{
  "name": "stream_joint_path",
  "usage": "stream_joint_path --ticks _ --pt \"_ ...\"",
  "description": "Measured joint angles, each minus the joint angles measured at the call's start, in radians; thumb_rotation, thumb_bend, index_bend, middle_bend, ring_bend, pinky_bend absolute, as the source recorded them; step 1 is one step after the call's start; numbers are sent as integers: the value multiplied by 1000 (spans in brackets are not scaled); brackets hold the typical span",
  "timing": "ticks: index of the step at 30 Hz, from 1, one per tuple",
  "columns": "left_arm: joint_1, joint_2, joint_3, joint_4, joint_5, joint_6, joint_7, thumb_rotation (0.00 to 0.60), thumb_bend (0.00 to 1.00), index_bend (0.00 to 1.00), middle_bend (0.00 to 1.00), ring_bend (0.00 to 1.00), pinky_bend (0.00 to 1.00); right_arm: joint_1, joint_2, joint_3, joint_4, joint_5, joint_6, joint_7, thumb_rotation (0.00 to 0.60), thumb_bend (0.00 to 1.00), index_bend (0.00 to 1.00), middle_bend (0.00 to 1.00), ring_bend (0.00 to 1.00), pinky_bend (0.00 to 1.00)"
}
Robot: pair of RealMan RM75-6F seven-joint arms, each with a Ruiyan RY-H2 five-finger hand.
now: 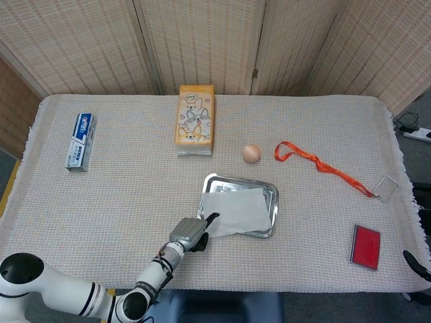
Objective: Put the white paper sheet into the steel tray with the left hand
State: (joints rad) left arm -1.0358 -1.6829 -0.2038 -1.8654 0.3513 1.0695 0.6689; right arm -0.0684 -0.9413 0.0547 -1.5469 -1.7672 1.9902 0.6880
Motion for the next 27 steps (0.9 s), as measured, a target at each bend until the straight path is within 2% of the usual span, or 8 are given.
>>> stream_joint_path --ticks 7,11,16,22,27 --pt "-7 3 -11 84 -17 -83 -51 600 852 0 1000 1000 1000 2 -1 4 3 15 -11 0 600 310 0 0 0 0" --pt "-8 10 -13 96 -1 -99 -75 600 852 0 1000 1000 1000 6 -1 5 4 17 -19 0 600 310 0 0 0 0" --pt "-3 27 7 42 22 -48 -69 600 847 0 1000 1000 1000 13 -3 1 3 9 -31 -4 600 309 0 0 0 0" --pt "2 8 33 -7 -10 65 -35 600 824 0 1000 1000 1000 10 -3 -4 -3 -13 -16 -9 600 309 0 0 0 0" --pt "-3 -33 35 9 -54 68 -17 600 821 0 1000 1000 1000 2 1 -7 -3 -15 1 0 600 309 0 0 0 0"
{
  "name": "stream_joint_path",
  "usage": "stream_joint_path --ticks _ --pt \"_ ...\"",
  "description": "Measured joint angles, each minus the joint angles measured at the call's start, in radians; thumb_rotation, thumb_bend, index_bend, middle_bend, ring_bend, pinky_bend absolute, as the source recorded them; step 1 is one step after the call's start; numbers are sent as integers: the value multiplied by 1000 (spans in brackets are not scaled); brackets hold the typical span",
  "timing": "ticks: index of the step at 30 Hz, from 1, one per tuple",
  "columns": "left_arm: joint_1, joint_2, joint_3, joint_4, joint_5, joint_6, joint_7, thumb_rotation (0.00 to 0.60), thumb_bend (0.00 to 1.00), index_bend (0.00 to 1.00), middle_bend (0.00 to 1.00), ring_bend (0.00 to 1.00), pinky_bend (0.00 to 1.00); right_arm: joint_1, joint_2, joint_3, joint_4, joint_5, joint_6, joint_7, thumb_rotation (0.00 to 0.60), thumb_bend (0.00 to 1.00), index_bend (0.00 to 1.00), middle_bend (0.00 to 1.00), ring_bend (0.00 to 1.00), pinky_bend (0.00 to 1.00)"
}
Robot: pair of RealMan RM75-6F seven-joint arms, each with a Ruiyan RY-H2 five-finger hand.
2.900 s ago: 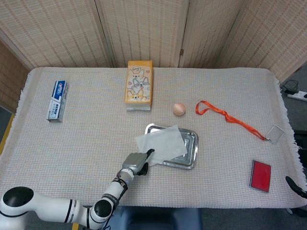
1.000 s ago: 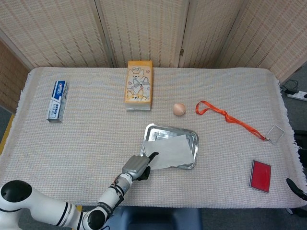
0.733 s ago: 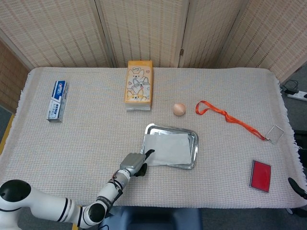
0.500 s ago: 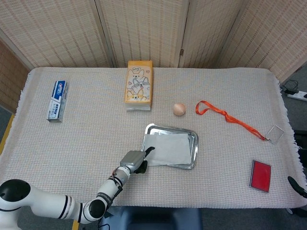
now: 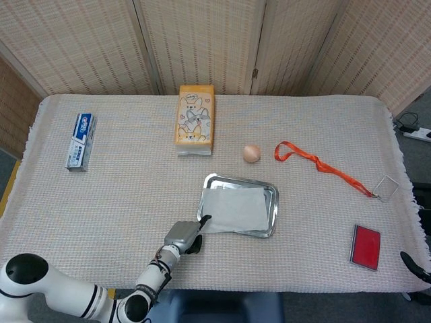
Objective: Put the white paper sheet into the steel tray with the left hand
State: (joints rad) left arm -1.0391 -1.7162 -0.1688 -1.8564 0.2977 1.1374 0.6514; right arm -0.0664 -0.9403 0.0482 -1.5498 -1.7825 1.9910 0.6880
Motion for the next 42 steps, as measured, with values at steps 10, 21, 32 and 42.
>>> stream_joint_path --ticks 10,21,32,42 --pt "-41 -70 -6 108 -59 -25 75 600 819 0 1000 1000 1000 -13 11 6 18 27 19 42 600 310 0 0 0 0" --pt "-34 -67 -14 140 -44 -42 78 600 819 0 1000 1000 1000 -4 6 5 12 21 1 24 600 310 0 0 0 0" --pt "-28 -70 -14 189 -29 -95 65 600 819 0 1000 1000 1000 -3 2 9 9 29 -3 13 600 309 0 0 0 0" --pt "-24 -77 -7 199 -11 -126 49 600 820 0 1000 1000 1000 1 0 11 8 28 -9 11 600 309 0 0 0 0"
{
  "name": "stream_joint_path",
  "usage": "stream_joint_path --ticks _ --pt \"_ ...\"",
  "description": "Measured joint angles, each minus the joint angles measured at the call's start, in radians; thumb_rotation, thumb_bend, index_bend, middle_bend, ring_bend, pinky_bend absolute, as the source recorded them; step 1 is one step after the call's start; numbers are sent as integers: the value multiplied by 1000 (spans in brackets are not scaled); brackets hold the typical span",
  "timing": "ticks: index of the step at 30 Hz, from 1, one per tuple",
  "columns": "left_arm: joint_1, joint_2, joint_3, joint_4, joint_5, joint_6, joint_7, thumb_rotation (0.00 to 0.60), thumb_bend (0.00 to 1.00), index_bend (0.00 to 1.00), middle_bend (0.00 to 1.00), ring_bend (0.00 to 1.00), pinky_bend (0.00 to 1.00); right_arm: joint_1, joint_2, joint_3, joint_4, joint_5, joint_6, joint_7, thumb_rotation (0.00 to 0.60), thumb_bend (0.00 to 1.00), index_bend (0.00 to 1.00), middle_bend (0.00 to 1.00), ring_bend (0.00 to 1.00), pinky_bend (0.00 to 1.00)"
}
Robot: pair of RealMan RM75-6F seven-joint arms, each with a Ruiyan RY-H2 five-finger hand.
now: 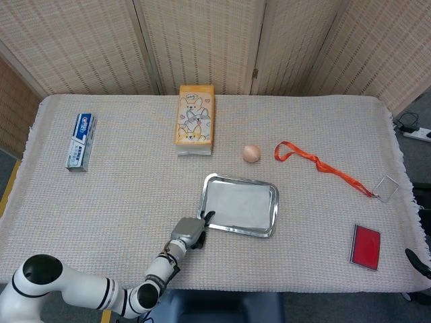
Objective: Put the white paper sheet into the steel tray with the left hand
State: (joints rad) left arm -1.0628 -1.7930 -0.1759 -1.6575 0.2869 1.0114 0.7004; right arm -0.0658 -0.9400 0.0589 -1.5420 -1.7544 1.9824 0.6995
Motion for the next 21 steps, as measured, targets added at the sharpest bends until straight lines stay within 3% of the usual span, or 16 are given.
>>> stream_joint_path --ticks 21 --pt "-5 -18 -1 34 23 -4 -10 600 819 0 1000 1000 1000 -1 -1 0 0 -3 2 -2 600 310 0 0 0 0"
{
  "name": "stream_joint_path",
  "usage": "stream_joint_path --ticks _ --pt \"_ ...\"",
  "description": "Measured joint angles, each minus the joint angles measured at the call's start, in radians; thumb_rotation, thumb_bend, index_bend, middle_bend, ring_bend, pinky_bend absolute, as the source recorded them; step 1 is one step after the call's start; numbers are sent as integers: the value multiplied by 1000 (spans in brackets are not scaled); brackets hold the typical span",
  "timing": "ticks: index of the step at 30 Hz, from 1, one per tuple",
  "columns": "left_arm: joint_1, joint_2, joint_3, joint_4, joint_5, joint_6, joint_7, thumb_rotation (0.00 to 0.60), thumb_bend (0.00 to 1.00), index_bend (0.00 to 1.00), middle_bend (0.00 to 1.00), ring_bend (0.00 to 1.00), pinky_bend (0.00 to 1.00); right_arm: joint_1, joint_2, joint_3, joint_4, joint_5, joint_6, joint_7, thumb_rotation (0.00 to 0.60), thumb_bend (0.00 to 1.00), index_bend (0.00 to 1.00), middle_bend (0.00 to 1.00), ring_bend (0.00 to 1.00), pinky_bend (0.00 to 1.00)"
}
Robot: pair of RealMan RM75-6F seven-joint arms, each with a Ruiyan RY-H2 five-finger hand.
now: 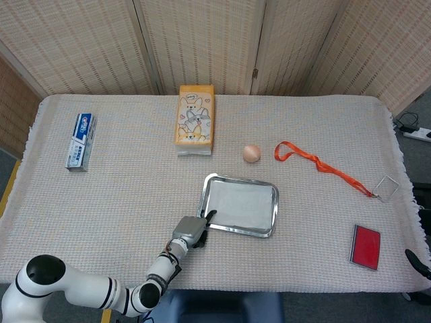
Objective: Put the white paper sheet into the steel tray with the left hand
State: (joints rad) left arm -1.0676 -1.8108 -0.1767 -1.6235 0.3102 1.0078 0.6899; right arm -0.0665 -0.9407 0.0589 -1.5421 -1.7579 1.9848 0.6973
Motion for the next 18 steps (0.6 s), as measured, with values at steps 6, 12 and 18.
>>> stream_joint_path --ticks 6,12,18 --pt "0 0 0 2 2 -7 -2 600 819 0 1000 1000 1000 1 -1 1 -1 0 -1 -2 600 310 0 0 0 0" --pt "12 10 -7 -26 43 4 -26 600 819 0 1000 1000 1000 4 -2 0 0 -2 -7 -2 600 310 0 0 0 0" --pt "32 29 -17 -67 113 22 -64 600 779 0 1000 1000 1000 -1 1 -5 -3 -16 5 -11 600 309 0 0 0 0"
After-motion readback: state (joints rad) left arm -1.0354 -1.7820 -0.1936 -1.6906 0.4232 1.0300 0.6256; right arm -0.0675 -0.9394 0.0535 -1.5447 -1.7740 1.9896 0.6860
